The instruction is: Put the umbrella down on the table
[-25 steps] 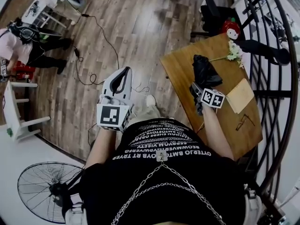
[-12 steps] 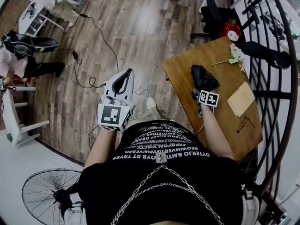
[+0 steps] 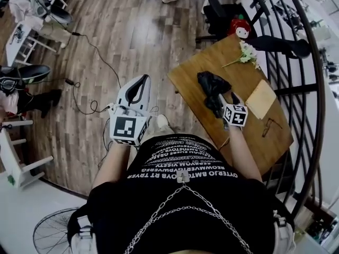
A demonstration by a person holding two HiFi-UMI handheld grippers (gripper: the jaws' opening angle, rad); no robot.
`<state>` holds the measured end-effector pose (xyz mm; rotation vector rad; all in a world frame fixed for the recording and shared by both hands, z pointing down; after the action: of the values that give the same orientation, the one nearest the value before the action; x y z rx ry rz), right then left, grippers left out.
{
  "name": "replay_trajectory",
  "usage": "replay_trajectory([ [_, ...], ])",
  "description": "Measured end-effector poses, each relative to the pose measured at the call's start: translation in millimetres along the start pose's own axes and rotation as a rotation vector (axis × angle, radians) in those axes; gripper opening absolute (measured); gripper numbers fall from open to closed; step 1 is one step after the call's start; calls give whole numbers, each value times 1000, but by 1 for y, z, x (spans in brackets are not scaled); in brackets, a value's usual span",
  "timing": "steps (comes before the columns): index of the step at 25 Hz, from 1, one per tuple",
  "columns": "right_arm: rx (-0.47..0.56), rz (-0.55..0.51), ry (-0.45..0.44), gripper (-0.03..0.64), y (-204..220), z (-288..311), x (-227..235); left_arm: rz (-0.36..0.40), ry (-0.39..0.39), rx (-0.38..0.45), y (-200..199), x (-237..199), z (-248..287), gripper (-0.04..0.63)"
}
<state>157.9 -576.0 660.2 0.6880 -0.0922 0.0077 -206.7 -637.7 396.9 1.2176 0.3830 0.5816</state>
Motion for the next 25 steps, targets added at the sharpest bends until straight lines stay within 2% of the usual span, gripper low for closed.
replay_trajectory([
  [2,99,-24,-31,181,-19,-30,-8,30,7,23,-7,10,-1,29],
  [4,205,-62,-72,39,-40,-63,-19,57,10,41,-12,21,-5,29],
  [5,256,-85,-93,23,-51,-80,-25,63,14,51,-15,28,-8,29],
  [8,378,-148,-133,16,-79,-130,-38,51,20,86,-23,46,-18,29],
  [13,494,-200,-200,17,-100,-196,-48,44,-41,114,-31,75,-38,29],
  [21,558,-214,-248,17,-92,-245,-41,208,-114,148,-35,123,-68,29],
  [25,563,-206,-277,17,-86,-252,-36,192,-119,153,-40,139,-73,29],
])
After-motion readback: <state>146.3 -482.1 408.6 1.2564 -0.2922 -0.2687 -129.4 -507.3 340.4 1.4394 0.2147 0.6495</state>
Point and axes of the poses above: the fingertips, and each gripper's own axes: z forward along the fingers, x to its right, y out of its underside, the point moved 3 cm from there along -z, backward along the fingers, and after that the axes turned 7 degrees about -x, right-handed, at the moved point
